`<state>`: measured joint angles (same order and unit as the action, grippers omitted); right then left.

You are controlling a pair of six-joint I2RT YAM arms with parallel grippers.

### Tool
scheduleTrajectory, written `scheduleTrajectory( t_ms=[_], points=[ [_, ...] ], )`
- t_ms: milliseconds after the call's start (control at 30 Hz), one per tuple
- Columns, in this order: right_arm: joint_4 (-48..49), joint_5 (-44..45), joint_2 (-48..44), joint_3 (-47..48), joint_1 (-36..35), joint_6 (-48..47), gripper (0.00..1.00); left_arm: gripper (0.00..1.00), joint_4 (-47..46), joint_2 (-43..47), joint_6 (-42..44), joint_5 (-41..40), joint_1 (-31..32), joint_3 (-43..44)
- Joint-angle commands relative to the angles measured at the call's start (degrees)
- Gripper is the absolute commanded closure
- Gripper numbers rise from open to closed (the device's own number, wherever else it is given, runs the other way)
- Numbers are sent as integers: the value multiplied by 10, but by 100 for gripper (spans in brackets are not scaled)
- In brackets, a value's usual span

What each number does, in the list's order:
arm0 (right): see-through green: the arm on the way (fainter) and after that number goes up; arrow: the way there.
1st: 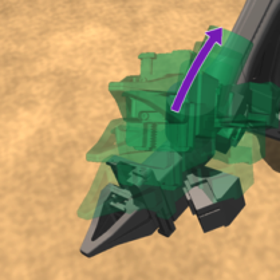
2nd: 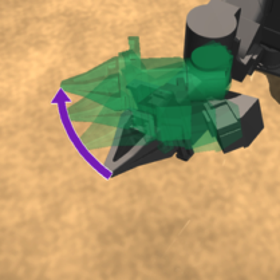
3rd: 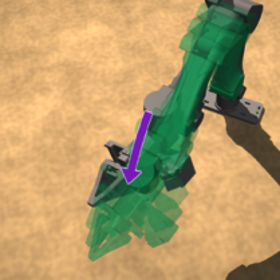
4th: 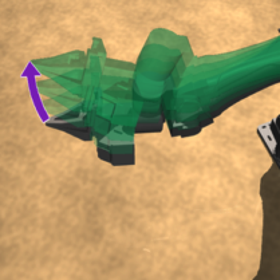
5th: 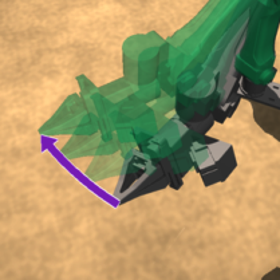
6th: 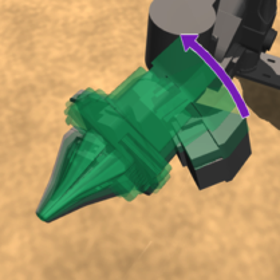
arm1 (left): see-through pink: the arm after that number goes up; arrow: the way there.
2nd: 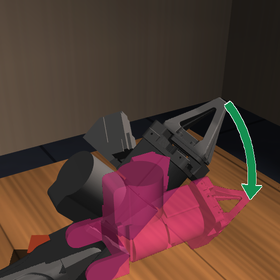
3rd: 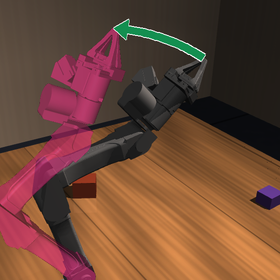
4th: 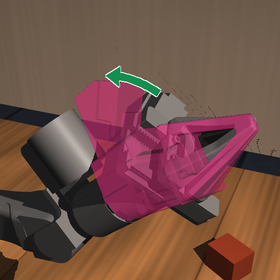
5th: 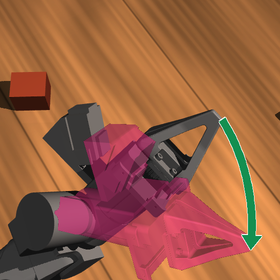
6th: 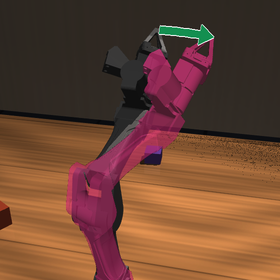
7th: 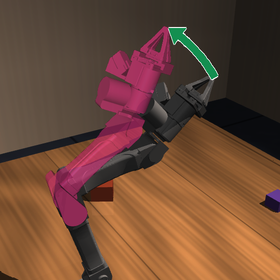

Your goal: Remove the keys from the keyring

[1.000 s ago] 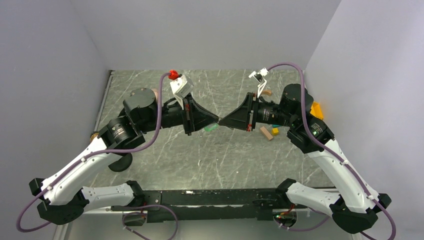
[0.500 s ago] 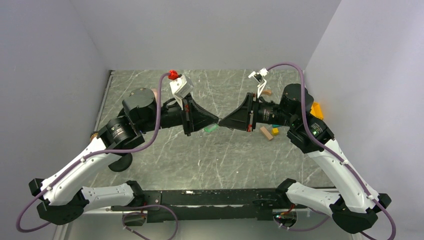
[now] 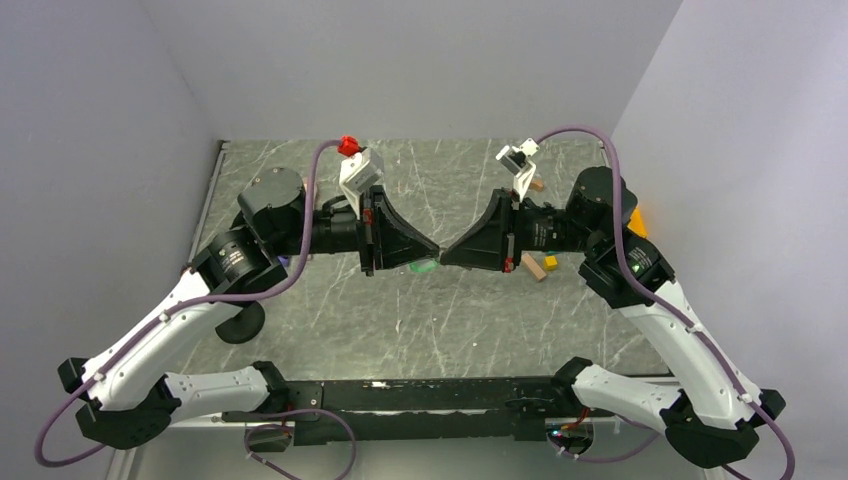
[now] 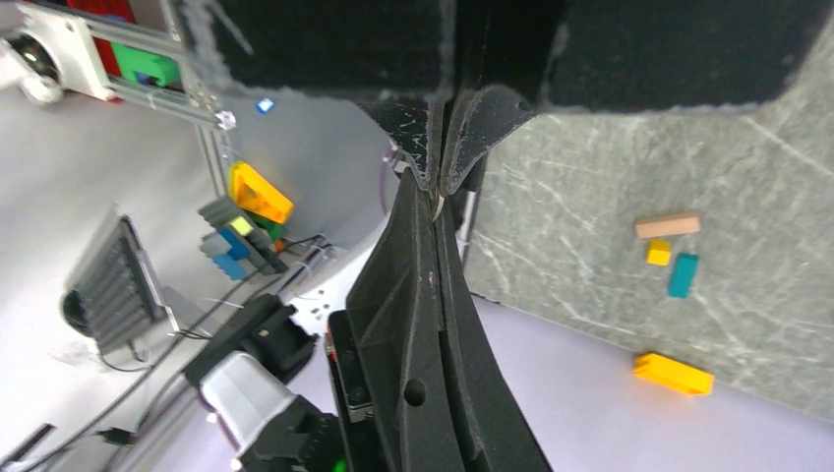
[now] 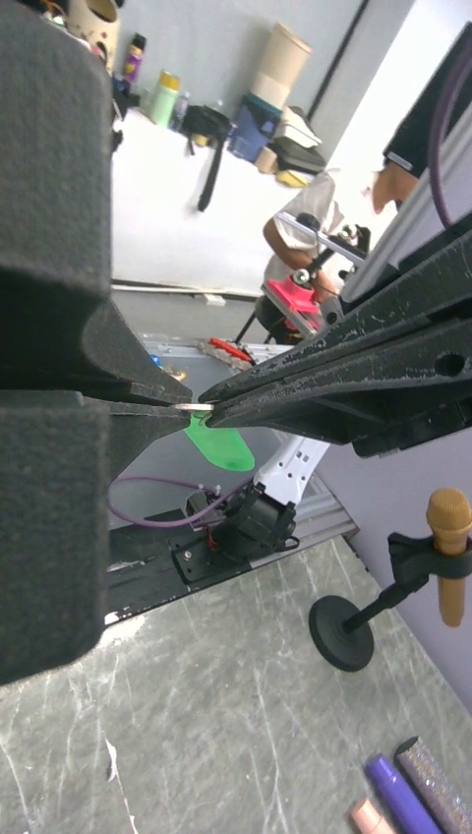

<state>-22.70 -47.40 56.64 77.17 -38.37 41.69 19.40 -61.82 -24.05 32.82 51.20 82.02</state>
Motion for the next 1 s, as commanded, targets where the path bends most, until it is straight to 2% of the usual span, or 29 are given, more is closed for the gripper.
scheduleTrajectory(
  t_ms=[0, 333, 767, 967],
  points=[
    [49, -31, 3, 46, -10, -24, 100, 100, 14, -27, -24, 98, 0, 33],
    [8, -38, 24, 86, -17, -58, 100, 100, 53, -63, -36, 160, -3, 61],
    [-124, -10, 51, 138, -26, -138, 100, 100, 174, -103, 16, 168, -3, 128],
    [-142, -4, 55, 142, -30, -146, 100, 100, 198, -108, 30, 171, -2, 128]
  ],
)
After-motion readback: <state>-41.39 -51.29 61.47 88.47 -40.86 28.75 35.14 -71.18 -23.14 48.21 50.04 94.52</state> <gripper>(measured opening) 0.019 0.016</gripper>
